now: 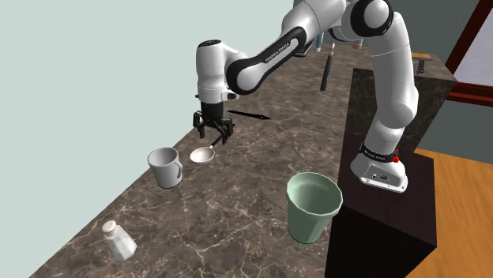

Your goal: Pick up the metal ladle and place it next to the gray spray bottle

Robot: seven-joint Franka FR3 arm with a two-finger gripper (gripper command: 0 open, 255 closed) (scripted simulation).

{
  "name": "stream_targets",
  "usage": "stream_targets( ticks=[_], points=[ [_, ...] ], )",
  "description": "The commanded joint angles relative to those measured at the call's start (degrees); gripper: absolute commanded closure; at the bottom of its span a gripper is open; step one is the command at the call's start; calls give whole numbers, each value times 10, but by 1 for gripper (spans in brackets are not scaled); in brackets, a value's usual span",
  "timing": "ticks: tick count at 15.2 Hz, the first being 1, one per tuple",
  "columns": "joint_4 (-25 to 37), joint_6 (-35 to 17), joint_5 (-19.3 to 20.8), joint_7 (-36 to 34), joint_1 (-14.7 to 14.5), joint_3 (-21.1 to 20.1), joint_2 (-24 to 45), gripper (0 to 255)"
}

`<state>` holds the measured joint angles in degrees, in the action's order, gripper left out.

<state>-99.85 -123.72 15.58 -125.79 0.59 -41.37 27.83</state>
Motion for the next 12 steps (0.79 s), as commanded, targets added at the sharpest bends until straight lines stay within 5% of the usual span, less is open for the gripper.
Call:
stream_targets(
  ticks=[1,11,12],
  points=[
    [-2,-10,7,-4,-4,5,9,0],
    [-7,-24,15,-9,-9,10,20,0],
    [-7,-24,15,-9,-9,10,20,255]
  ],
)
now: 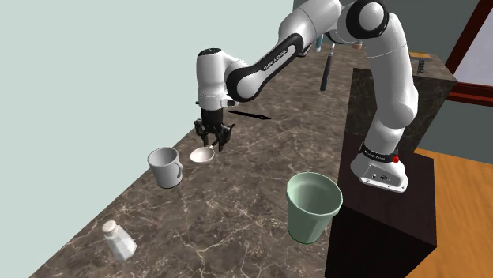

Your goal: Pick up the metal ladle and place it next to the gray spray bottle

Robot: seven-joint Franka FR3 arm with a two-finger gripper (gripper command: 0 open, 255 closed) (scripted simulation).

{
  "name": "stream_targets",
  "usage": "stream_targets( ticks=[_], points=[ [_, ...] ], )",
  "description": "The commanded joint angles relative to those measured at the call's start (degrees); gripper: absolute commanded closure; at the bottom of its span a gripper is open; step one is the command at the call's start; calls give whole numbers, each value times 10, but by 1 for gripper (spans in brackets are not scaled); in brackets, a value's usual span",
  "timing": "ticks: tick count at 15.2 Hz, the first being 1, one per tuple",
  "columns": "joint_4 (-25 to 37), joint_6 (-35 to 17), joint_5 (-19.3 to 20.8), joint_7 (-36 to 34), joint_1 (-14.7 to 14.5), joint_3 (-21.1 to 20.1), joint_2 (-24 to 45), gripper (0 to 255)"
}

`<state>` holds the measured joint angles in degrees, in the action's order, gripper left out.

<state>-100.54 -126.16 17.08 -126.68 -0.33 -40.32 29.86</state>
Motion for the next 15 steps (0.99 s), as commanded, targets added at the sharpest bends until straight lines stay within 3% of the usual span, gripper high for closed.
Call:
stream_targets(
  ticks=[1,9,15],
  points=[
    [0,0,0,0,0,0,0,255],
    [0,0,0,0,0,0,0,255],
    [17,35,-17,8,8,-12,-22,255]
  ],
)
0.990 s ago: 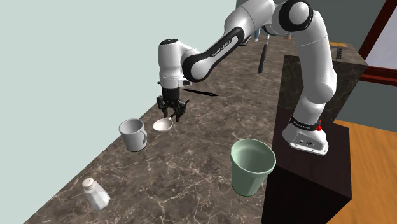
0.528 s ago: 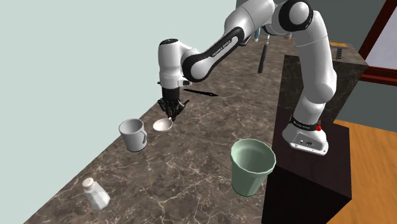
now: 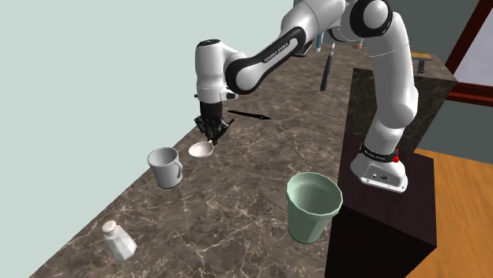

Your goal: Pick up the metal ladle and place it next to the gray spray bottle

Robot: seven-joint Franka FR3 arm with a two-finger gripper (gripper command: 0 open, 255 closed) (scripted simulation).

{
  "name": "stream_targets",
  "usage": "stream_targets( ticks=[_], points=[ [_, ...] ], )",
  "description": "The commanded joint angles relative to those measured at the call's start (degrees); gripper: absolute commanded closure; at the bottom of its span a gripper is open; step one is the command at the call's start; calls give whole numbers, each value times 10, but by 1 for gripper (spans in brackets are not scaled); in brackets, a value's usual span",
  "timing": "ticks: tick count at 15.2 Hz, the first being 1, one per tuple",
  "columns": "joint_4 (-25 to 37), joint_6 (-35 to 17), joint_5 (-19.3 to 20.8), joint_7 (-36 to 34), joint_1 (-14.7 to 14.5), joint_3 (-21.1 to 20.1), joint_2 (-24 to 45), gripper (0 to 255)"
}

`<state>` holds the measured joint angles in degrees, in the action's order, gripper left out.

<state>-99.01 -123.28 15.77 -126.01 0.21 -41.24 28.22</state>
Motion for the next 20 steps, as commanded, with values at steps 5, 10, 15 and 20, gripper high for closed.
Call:
stream_targets(
  ticks=[5,10,15,20],
  points=[
    [20,38,-17,8,7,-11,-22,255],
    [41,70,-28,13,10,-18,-35,255],
    [67,104,-37,17,11,-23,-46,255],
    [97,139,-43,20,10,-27,-53,255]
  ],
)
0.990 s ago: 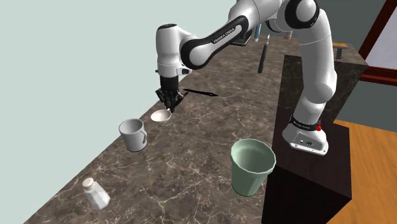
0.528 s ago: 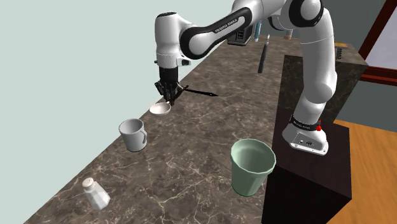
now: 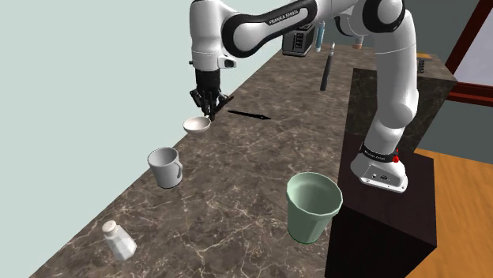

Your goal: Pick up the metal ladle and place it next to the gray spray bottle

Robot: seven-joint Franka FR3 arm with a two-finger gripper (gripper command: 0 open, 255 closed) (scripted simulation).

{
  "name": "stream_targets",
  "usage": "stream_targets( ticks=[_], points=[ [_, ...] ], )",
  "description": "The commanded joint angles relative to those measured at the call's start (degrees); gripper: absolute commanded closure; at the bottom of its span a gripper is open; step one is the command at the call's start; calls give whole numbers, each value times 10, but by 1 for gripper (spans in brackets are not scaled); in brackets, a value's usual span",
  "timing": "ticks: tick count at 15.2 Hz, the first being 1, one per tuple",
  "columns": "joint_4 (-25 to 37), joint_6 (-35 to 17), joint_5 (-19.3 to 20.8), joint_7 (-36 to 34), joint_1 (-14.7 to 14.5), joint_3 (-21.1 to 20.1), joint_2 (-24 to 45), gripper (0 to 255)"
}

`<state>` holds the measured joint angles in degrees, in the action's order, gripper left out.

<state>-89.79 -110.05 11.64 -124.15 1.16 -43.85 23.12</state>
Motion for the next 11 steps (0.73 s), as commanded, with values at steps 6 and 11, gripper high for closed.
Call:
stream_targets(
  ticks=[6,11],
  points=[
    [46,51,-6,2,-4,-4,-7,255],
    [87,90,-6,2,-10,-5,-6,255]
  ],
)
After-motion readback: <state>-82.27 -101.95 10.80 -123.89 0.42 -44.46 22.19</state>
